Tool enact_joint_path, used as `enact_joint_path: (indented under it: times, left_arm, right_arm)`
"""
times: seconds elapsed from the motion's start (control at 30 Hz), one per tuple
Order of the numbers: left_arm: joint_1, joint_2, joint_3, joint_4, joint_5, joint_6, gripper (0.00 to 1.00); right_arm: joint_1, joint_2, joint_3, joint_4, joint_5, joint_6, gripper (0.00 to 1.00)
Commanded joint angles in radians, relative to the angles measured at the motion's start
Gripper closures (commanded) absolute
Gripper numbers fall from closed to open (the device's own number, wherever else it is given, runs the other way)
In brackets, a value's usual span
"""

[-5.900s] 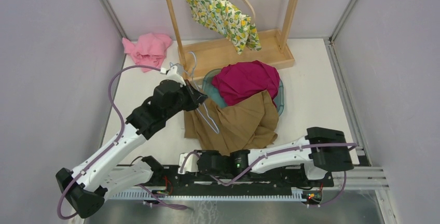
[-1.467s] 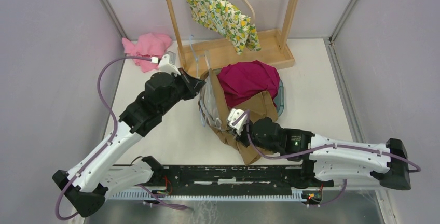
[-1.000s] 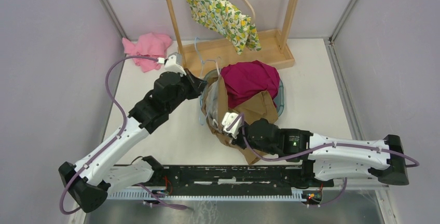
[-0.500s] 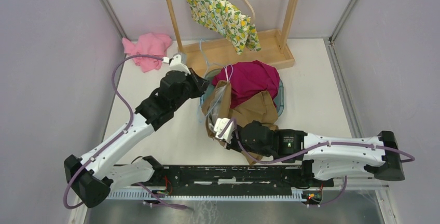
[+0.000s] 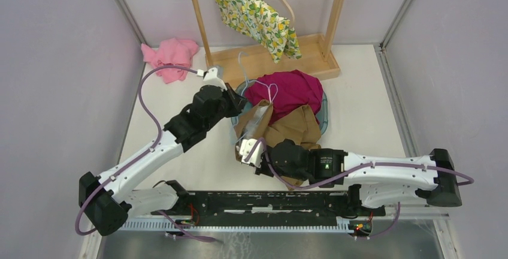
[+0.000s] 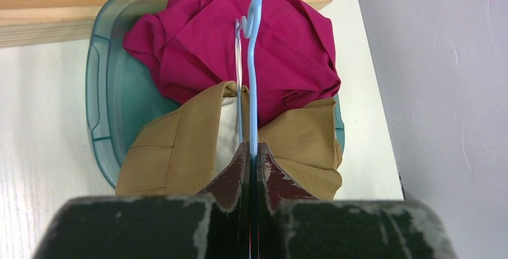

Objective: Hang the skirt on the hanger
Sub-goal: Hang the skirt on the hanger.

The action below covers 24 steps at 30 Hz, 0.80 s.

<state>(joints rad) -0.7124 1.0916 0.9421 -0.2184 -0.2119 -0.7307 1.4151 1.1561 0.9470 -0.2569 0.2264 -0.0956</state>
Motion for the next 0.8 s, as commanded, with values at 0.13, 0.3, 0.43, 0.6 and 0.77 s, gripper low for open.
enact_joint_path:
  times: [0.13,0.3,0.43,0.6,0.77]
  left_arm:
    - [-0.031,0.026,-0.016,0.095,-0.063,0.023,0.97]
    - [-0.042,0.033,-0.029,0.103,-0.073,0.02,0.97]
    - [-0.046,0.039,-0.037,0.109,-0.077,0.021,0.97]
    - [-0.045,0.048,-0.038,0.118,-0.076,0.023,0.97]
    - [-0.045,0.058,-0.032,0.119,-0.084,0.032,0.97]
  right_arm:
    - [0.016,0.019,0.105,0.07,-0.054,-0.035,0.98]
    - [0.016,0.025,0.128,0.069,-0.053,-0.052,0.98]
    - [0.016,0.03,0.146,0.064,-0.059,-0.064,0.98]
    - [0.016,0.042,0.161,0.054,-0.073,-0.067,0.99]
    - [0.018,0.043,0.165,0.049,-0.078,-0.073,0.98]
